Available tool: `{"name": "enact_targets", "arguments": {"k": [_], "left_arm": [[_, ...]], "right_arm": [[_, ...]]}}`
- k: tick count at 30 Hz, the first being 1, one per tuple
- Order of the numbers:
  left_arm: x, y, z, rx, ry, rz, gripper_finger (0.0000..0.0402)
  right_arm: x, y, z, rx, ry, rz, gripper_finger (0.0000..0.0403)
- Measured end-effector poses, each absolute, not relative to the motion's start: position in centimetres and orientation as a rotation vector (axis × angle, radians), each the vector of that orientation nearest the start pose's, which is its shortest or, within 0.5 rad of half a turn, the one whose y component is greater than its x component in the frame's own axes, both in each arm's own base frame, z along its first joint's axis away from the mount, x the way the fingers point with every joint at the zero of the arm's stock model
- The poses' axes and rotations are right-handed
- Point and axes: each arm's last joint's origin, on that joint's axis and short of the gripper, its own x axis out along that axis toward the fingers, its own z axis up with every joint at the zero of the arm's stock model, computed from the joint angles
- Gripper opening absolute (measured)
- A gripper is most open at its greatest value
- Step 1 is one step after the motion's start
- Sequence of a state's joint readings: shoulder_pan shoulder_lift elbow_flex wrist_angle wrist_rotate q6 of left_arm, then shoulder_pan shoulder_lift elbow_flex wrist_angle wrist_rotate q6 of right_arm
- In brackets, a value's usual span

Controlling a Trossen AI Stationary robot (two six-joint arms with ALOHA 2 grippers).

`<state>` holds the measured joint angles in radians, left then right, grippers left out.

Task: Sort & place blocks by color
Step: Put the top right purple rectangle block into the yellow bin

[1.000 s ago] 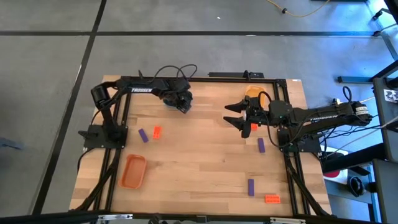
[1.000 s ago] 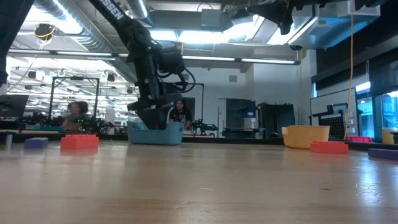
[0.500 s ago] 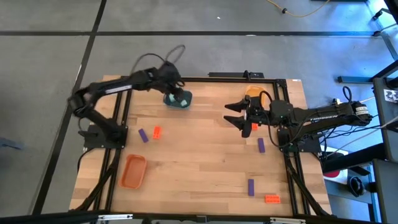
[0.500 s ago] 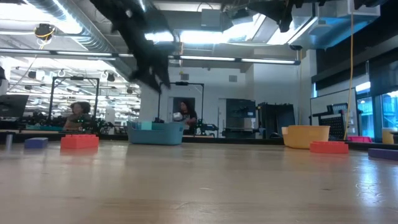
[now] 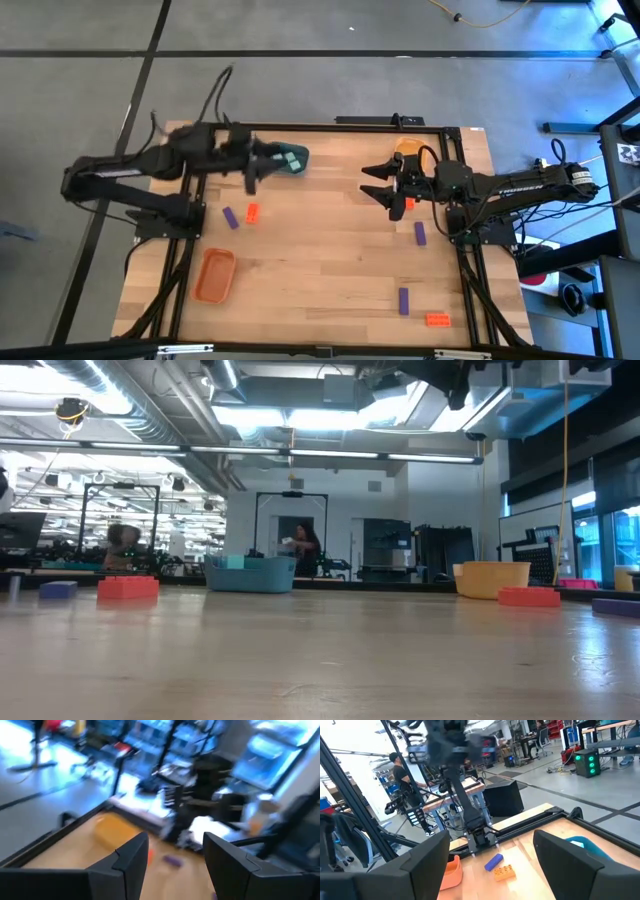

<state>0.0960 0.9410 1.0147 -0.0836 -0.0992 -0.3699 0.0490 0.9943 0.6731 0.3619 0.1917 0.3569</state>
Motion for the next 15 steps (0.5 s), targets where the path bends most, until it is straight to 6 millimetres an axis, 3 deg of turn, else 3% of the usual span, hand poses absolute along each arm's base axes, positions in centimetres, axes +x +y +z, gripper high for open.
{"name": "enact_targets", "arguments": {"k": [6, 11, 15], "left_arm": [[19.3, -1.1, 36.3, -0.348, -0.191, 0.052, 0.018], [18.7, -1.4, 34.1, -0.36, -0.229, 0.079, 0.018], [18.8, -1.3, 33.8, -0.31, -0.211, 0.093, 0.018]], "right_arm": [[22.4, 0.5, 31.0, 0.364, -0.083, -0.13, 0.0291], [22.4, 0.6, 31.0, 0.363, -0.081, -0.13, 0.0291], [22.4, 0.6, 31.0, 0.363, -0.082, -0.13, 0.0291]]}}
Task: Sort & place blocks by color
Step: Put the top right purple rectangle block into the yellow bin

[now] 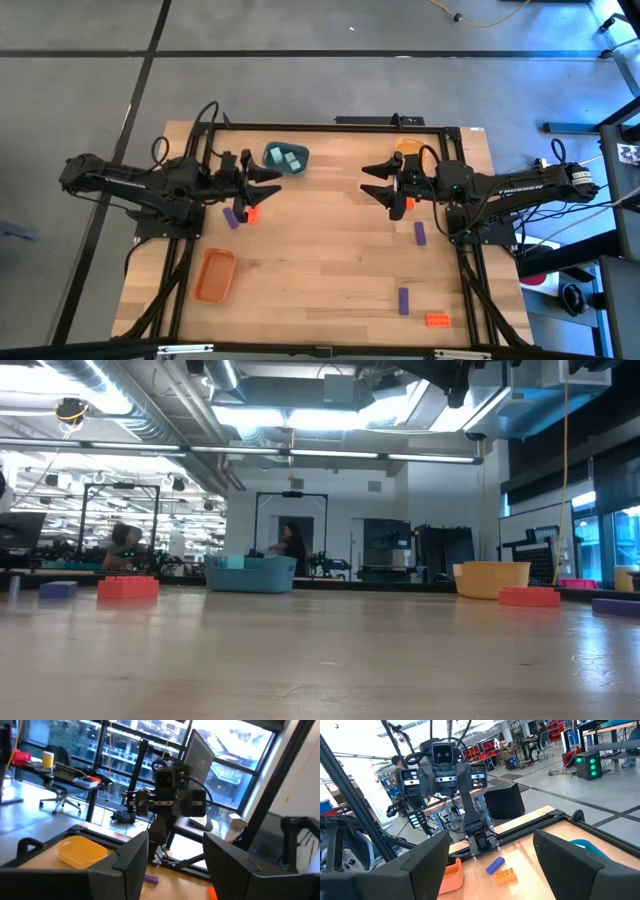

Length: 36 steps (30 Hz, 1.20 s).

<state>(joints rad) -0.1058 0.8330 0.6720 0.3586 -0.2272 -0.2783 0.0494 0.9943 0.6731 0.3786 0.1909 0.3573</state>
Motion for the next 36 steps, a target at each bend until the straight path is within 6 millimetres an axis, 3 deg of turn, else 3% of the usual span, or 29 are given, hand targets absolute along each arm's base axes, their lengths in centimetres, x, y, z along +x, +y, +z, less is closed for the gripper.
{"name": "enact_targets", "arguments": {"k": [8, 11, 18, 22, 27, 32, 36], "left_arm": [[18.8, -1.1, 33.7, -0.287, -0.209, 0.152, 0.018], [18.6, -1.1, 33.8, -0.288, -0.213, 0.151, 0.018], [17.9, -1.0, 34.3, -0.295, -0.244, 0.156, 0.018], [17.8, -1.0, 34.3, -0.296, -0.251, 0.165, 0.018], [17.7, -1.0, 34.4, -0.297, -0.257, 0.164, 0.018], [17.7, -1.0, 34.4, -0.297, -0.254, 0.165, 0.018], [17.6, -1.0, 34.5, -0.298, -0.259, 0.165, 0.0179]], "right_arm": [[22.4, 0.6, 31.0, 0.371, -0.082, -0.13, 0.0291], [22.4, 0.5, 30.9, 0.476, -0.058, -0.143, 0.0291], [20.8, 0.2, 30.3, 0.727, 0.56, -0.465, 0.0291], [19.1, 0.5, 28.2, 0.899, 0.869, -0.646, 0.0291], [17.1, 1.7, 23.5, 1.049, 1.185, -0.807, 0.0291], [15.2, 2.5, 18.8, 1.157, 1.311, -0.938, 0.0291], [14.4, 2.5, 16.3, 1.231, 1.292, -1.004, 0.0291]]}}
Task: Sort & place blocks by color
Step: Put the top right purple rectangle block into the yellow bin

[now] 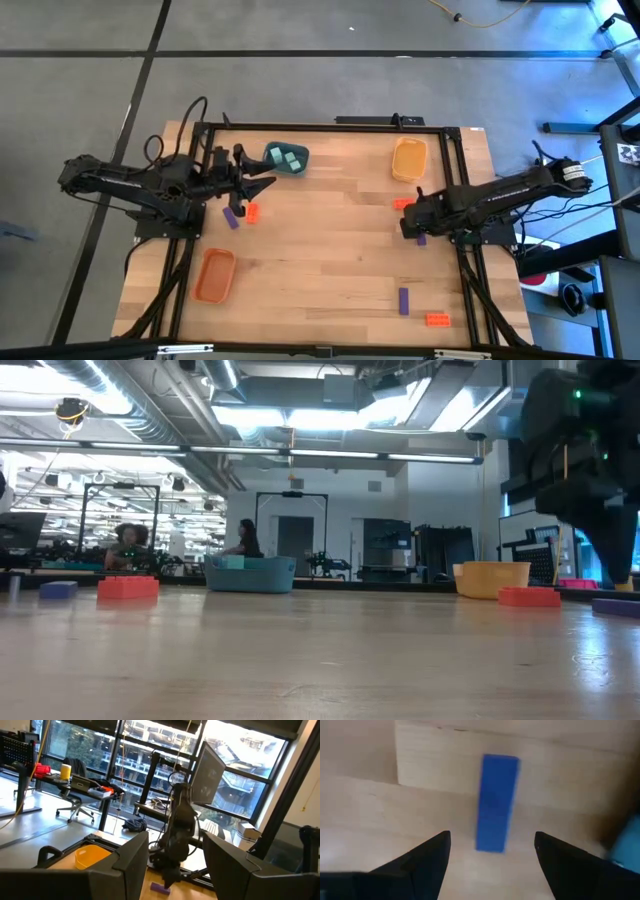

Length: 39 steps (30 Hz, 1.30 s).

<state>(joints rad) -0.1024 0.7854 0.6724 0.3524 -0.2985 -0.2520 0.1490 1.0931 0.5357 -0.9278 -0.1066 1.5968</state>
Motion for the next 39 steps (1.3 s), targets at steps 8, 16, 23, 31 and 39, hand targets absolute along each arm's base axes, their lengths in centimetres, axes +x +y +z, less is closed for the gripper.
{"name": "enact_targets", "arguments": {"k": [8, 16, 23, 31, 39], "left_arm": [[17.6, -0.9, 34.5, -0.299, -0.262, 0.165, 0.0179], [17.6, -0.9, 34.5, -0.3, -0.263, 0.165, 0.0179], [17.6, -0.9, 34.5, -0.299, -0.264, 0.165, 0.0179], [17.6, -0.9, 34.5, -0.3, -0.262, 0.179, 0.0179], [17.6, -0.9, 34.5, -0.3, -0.262, 0.19, 0.0179]], "right_arm": [[14.0, 2.3, 14.1, 1.265, 1.224, -1.032, 0.0291], [13.8, 2.3, 13.3, 1.248, 1.247, -1.061, 0.0281], [13.7, 2.3, 13.2, 1.234, 1.267, -1.08, 0.0198], [15.0, 2.4, 14.2, 1.205, 1.223, -0.969, 0.0104], [19.6, 3.2, 18.5, 0.968, 1.016, -0.443, 0.0104]]}}
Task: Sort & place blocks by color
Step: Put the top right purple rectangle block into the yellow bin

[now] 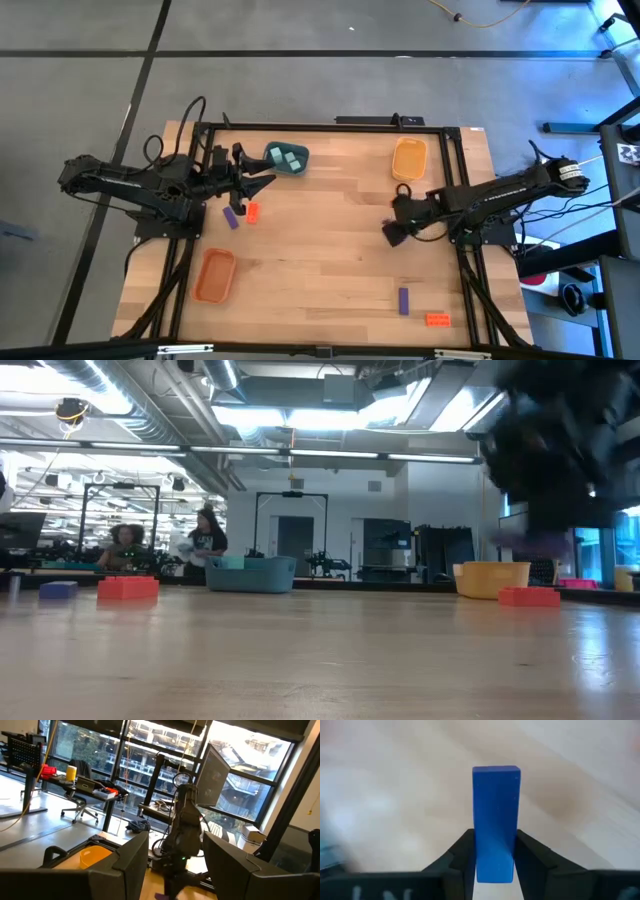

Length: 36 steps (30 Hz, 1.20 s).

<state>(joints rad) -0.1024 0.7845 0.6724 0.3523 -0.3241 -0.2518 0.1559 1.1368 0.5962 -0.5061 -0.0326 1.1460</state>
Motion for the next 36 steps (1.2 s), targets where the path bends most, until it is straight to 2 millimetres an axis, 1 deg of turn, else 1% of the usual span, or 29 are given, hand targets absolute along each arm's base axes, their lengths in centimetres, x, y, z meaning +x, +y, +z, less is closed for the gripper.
{"name": "enact_targets", "arguments": {"k": [2, 4, 7, 9, 11, 15, 18, 21, 25, 36], "left_arm": [[17.6, -0.9, 34.5, -0.3, -0.261, 0.19, 0.0179], [17.6, -0.9, 34.5, -0.3, -0.261, 0.192, 0.0179], [17.6, -0.9, 34.5, -0.301, -0.261, 0.197, 0.0179], [17.6, -0.8, 34.5, -0.302, -0.262, 0.204, 0.0179], [17.6, -0.8, 34.5, -0.303, -0.263, 0.217, 0.0179], [17.6, -0.8, 34.5, -0.311, -0.265, 0.225, 0.0179], [17.6, -0.8, 34.5, -0.312, -0.265, 0.224, 0.0179], [17.6, -0.8, 34.5, -0.312, -0.265, 0.224, 0.0179], [17.6, -0.8, 34.5, -0.312, -0.265, 0.224, 0.0179], [17.6, -0.8, 34.5, -0.312, -0.265, 0.223, 0.0179]], "right_arm": [[21.4, 3.5, 20.1, 0.943, 0.831, -0.275, 0.0104], [22.8, 3.6, 21.9, 0.911, 0.628, -0.165, 0.0104], [24.2, 3.1, 24.5, 0.798, 0.36, -0.098, 0.0104], [24.8, 2.7, 26.6, 0.697, 0.232, -0.078, 0.0104], [25.3, 2.2, 28.6, 0.597, 0.162, -0.072, 0.0104], [25.7, 1.7, 32.6, 0.397, 0.077, -0.046, 0.0104], [25.8, 1.5, 34.6, 0.299, 0.042, -0.026, 0.0104], [25.7, 1.5, 35.4, 0.273, 0.055, -0.025, 0.0104], [25.7, 1.5, 35.2, 0.276, 0.082, -0.029, 0.0104], [25.7, 1.5, 35.2, 0.296, 0.086, -0.03, 0.0104]]}}
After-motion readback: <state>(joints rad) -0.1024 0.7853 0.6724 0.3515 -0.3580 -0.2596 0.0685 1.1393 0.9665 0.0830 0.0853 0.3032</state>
